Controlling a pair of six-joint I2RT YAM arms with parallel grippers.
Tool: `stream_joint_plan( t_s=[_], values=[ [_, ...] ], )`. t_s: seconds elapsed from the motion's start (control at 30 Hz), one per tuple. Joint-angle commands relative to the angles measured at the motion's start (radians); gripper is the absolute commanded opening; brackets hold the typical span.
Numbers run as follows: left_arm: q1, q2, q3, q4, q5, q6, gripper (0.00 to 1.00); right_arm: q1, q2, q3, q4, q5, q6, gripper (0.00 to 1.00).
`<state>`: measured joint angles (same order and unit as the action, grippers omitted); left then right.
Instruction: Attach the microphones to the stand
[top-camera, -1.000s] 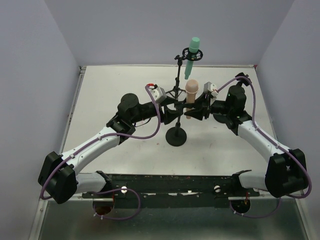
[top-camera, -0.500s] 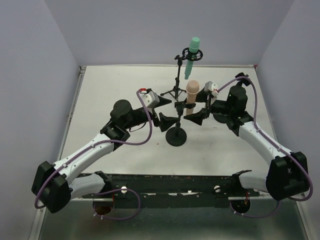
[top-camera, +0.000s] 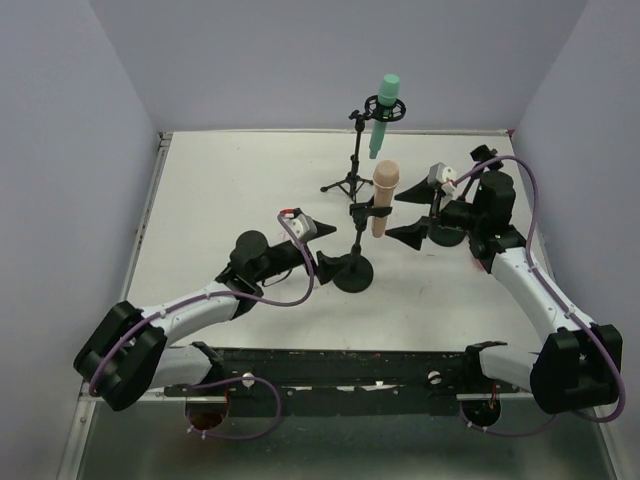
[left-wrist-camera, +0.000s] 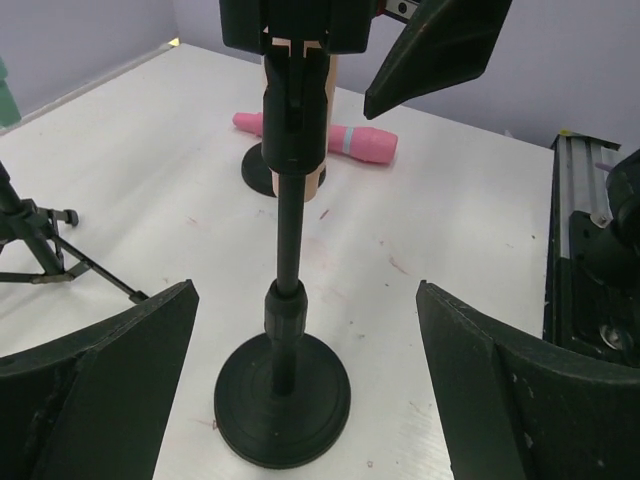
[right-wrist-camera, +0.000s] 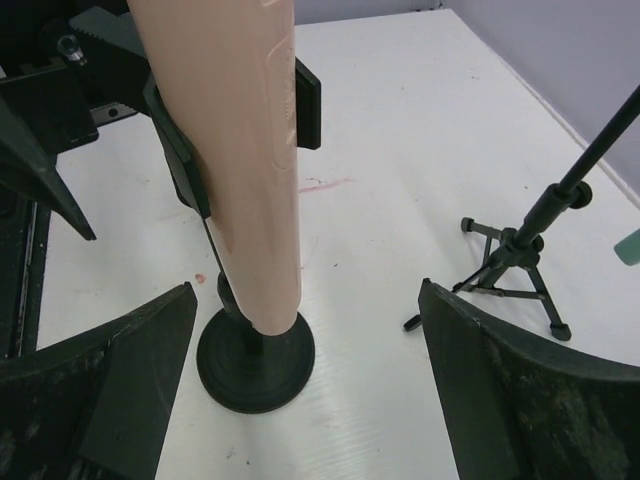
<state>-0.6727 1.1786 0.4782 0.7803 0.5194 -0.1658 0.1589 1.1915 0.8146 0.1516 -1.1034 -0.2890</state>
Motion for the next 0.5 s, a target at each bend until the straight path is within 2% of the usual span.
stream_joint_plan(
  t_s=[0.0, 0.2, 0.37, 0.47],
  values=[
    [-0.028, 0.114, 0.034, 0.227, -0.053, 0.002, 0.96, -0.028, -0.018, 0.000, 0.006, -0.072, 0.016, 1.00],
    [-0.064, 0.272, 0.072, 0.392, -0.110, -0.006, 0.91, -0.032, -0.013, -0.011, 0.022, -0.079, 0.021, 1.00],
    [-0.079, 0.326, 0.112, 0.401, -0.136, 0.008, 0.79, -0.032, -0.012, -0.014, 0.025, -0.082, 0.021, 1.00],
    [-0.084, 0.331, 0.117, 0.389, -0.125, 0.020, 0.68, -0.032, -0.010, -0.015, 0.025, -0.087, 0.016, 1.00]
  ],
)
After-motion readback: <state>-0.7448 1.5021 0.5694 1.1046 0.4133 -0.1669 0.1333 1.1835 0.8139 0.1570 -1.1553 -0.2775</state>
